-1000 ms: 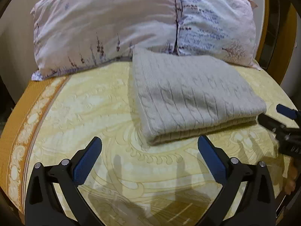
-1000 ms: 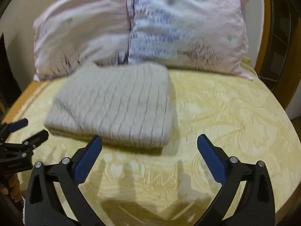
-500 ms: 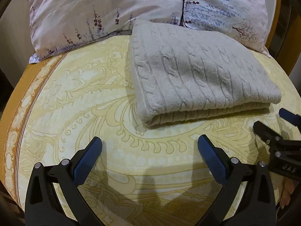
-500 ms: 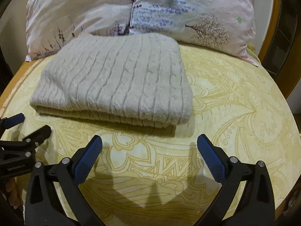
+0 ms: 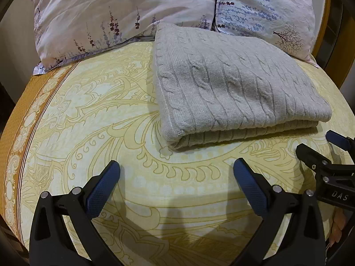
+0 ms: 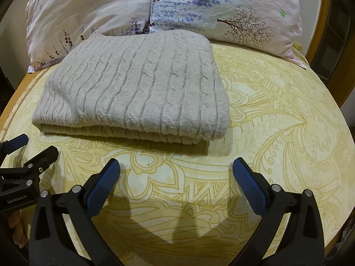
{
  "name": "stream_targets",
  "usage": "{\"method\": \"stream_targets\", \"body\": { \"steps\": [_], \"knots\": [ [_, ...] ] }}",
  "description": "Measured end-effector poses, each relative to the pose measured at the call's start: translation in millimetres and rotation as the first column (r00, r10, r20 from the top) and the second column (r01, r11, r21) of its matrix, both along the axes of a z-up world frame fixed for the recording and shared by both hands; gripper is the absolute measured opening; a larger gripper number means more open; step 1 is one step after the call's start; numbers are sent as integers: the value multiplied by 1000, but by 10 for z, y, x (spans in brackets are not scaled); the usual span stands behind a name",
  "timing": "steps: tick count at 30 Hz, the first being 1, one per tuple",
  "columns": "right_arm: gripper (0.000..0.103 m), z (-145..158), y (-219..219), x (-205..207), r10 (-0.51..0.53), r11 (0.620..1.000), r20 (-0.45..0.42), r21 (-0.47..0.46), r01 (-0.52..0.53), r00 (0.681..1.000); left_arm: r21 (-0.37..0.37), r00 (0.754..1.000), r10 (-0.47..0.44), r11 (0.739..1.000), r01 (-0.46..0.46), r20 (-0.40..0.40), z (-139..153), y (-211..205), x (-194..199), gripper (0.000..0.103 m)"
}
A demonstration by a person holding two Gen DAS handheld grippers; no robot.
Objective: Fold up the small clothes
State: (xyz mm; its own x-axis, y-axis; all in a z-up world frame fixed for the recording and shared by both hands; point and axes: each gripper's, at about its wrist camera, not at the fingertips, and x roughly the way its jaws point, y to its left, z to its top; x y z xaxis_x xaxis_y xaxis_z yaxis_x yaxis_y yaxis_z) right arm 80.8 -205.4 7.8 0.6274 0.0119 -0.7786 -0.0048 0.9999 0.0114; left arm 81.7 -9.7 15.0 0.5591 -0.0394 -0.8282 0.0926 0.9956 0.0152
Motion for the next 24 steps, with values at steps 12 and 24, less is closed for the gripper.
{"method": "stream_targets", "body": {
  "steps": [12, 24],
  "knots": [
    [101, -7, 2, -5, 1, 1000, 0, 0, -1, 1000, -1, 1000, 1, 1000, -1, 1, 5, 1, -1, 102],
    [101, -9, -1, -3, 2, 1000, 0, 0, -2, 1000, -2, 1000, 4, 1000, -4, 3, 12, 5, 11, 102]
  ]
}}
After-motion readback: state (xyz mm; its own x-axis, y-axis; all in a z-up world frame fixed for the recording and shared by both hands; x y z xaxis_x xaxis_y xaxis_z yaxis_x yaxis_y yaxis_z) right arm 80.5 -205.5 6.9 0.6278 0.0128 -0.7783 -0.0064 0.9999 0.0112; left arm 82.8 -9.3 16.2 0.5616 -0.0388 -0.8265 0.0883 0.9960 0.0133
